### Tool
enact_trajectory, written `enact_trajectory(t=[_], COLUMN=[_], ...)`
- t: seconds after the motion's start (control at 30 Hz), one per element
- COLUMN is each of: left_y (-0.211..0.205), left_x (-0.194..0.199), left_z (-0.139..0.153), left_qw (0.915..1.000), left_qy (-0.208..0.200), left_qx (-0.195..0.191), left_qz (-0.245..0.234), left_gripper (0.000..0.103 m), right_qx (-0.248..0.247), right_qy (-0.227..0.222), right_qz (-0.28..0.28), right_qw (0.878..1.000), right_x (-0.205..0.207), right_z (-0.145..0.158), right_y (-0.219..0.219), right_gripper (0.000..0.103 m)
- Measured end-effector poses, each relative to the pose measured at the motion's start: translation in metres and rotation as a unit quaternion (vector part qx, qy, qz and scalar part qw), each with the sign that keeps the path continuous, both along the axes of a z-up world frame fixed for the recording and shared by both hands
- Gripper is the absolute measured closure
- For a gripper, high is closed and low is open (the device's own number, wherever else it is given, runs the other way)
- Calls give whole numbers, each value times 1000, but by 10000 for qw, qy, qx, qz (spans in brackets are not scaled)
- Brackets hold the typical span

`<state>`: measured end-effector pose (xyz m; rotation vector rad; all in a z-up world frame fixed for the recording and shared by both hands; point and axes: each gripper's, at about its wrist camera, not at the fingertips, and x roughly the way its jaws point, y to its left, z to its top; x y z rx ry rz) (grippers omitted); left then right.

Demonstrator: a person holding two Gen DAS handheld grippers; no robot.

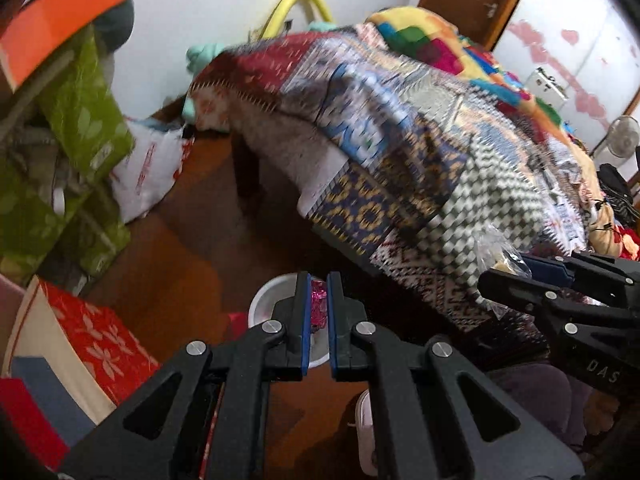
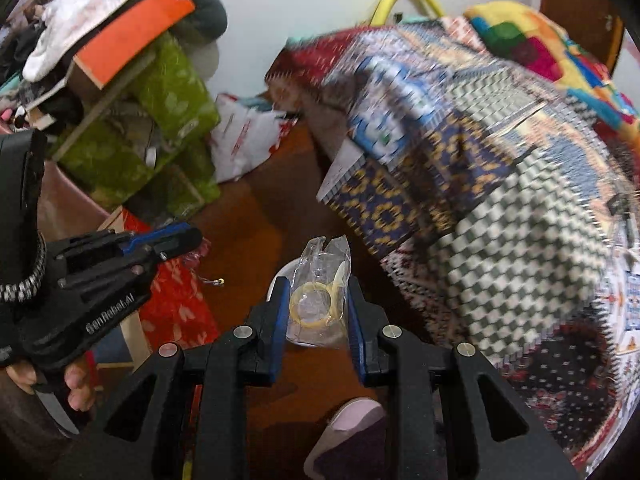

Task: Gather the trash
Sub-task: 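Carry both held items down over the white bucket, then open both grippers to drop the items into the bucket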

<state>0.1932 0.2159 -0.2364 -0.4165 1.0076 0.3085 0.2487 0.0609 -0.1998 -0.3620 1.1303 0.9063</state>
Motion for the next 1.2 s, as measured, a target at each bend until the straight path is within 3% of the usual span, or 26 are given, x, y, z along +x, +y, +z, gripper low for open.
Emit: enact_trajectory(t=[0.17, 0.33, 0.4, 0.43, 0.5, 0.63, 0.93, 1.2], left_y=[6, 11, 12, 12, 12, 11, 8, -5], left_x=[1, 8, 14, 16, 21, 23, 11, -5], left_z=[-31, -42, -44, -44, -46, -47, -30, 16], left_qw=[9992, 9984, 9981, 9979, 9975, 9974, 9980, 9996], left_qy=[295, 416, 441, 457, 570, 676, 612, 217], left_qx=[-240, -373, -439, -449, -409, -244, -110, 158], left_qz=[88, 72, 6, 0, -41, -50, 65, 106], left_gripper=[98, 98, 98, 97, 93, 73, 73, 73], right_qx=[-134, -66, -108, -141, -187, -262, -206, 127], right_qy=[360, 535, 613, 626, 596, 544, 245, -89], right_qz=[137, 286, 279, 247, 180, 146, 233, 127], right_qw=[9992, 9981, 9977, 9976, 9979, 9981, 9992, 9998], right_x=[5, 10, 14, 16, 20, 25, 14, 2], right_z=[-25, -31, -34, -36, -38, -40, -19, 26], right_y=[20, 33, 36, 37, 37, 33, 17, -8], right_gripper=[78, 76, 66, 56, 53, 53, 53, 53])
